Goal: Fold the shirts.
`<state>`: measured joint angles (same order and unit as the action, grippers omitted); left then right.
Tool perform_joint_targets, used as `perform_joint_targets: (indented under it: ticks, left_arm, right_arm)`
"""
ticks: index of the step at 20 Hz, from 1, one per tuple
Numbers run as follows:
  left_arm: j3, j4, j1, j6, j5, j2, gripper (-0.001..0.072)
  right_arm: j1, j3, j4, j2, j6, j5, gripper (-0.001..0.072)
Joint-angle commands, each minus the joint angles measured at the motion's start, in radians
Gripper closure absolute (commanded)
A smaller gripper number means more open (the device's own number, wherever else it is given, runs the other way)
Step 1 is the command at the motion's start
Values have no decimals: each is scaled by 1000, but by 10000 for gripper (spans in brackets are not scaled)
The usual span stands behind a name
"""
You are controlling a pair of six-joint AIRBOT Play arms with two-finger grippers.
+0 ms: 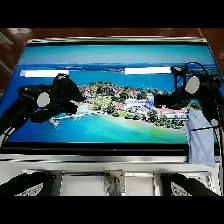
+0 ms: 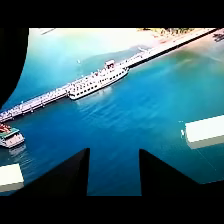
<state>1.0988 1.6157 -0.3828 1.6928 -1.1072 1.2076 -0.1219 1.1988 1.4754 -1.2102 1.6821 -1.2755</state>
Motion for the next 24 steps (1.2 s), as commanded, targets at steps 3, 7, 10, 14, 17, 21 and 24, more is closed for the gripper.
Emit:
perform_joint_targets:
  ticks: [3,7,10,14,17,21,24]
  left_arm:
    - [0,0,0,0,0,1,322]
    - [0,0,0,0,0,1,322]
    - [0,0,0,0,0,1,323]
    - [0,-2,0,4,0,1,322]
    - [0,-11,0,6,18,1,322]
    - [0,-10,3,-5,117,1,287]
    - [0,71,17,-16,132,2,6]
  right_arm:
    - [0,0,0,1,0,0,77]
    - [0,0,-2,0,5,13,76]
    - [0,0,-3,1,5,103,77]
    - [0,0,-5,0,5,126,77]
    - [0,0,-5,0,3,27,77]
    - [0,0,0,0,-30,-149,77]
    - [0,0,-11,0,-20,-172,77]
